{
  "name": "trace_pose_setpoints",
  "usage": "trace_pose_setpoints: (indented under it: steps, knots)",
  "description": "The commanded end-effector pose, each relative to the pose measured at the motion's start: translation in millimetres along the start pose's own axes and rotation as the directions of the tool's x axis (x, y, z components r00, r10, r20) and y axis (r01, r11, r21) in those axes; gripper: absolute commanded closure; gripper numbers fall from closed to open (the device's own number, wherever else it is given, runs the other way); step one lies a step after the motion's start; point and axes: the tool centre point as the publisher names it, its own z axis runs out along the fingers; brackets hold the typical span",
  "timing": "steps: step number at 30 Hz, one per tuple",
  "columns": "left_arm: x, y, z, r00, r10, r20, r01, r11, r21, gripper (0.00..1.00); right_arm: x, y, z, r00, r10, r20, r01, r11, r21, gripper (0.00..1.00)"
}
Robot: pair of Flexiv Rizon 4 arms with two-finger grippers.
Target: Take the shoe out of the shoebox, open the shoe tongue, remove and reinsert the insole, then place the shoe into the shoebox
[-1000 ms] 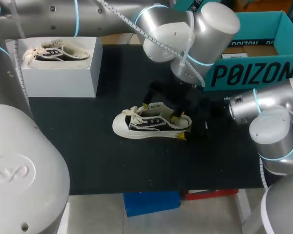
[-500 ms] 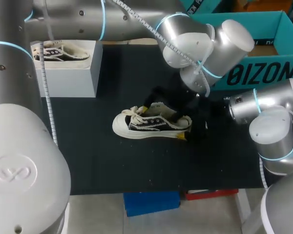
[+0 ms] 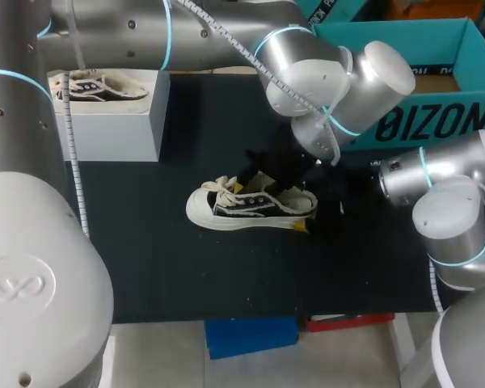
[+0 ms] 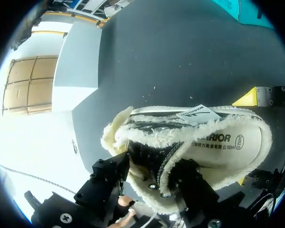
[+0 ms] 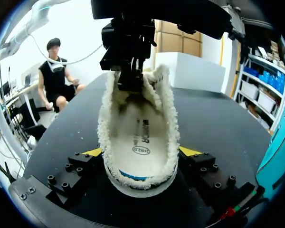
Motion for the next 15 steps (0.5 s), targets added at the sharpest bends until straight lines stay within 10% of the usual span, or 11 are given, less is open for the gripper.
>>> trace_pose_setpoints:
  steps: [1,15]
  knots:
    - [-2.6,1.3,-2.7,1.000,0.012,-0.008,-0.012,1.000,0.014,1.00,-0.2,0.5,1.4,1.000,0.002,0.002,-0.002,1.000,0.001,1.00]
    - [-2.1,2.1,-36.1,0.998,0.040,-0.055,-0.034,0.995,0.097,1.00,-0.2,0.5,1.4,1.000,0.002,0.002,-0.002,1.000,0.001,1.00]
